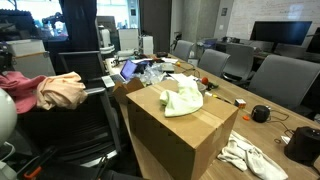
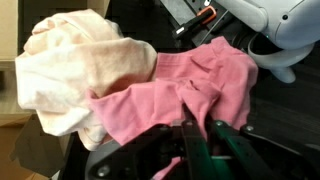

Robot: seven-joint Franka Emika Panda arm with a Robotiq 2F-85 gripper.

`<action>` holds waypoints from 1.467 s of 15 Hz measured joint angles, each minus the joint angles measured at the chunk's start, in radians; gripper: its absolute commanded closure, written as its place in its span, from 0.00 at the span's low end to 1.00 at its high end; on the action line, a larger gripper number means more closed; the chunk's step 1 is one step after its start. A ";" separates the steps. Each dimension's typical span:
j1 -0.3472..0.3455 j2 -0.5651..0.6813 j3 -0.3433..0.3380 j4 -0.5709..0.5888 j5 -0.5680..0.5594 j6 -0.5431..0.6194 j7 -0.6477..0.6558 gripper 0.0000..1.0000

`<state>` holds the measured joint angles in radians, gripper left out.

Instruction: Put the clothes on the head rest of the chair

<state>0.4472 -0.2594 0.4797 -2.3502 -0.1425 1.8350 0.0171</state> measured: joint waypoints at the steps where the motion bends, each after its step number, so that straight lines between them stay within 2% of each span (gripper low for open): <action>1: 0.000 0.000 -0.001 0.002 0.000 0.002 0.003 0.98; 6: -0.003 0.000 -0.017 0.006 0.008 0.010 0.006 0.98; 7: -0.003 0.000 -0.023 0.007 0.011 0.012 0.006 0.67; 8: -0.004 0.000 -0.028 0.008 0.014 0.013 0.006 0.66; 16: -0.008 0.000 -0.054 0.017 0.048 0.016 0.006 0.07; 17: -0.008 0.000 -0.057 0.017 0.051 0.016 0.006 0.01; 22: -0.023 -0.006 -0.081 0.024 0.054 0.015 0.006 0.00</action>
<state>0.4240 -0.2656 0.3990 -2.3260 -0.0885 1.8502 0.0233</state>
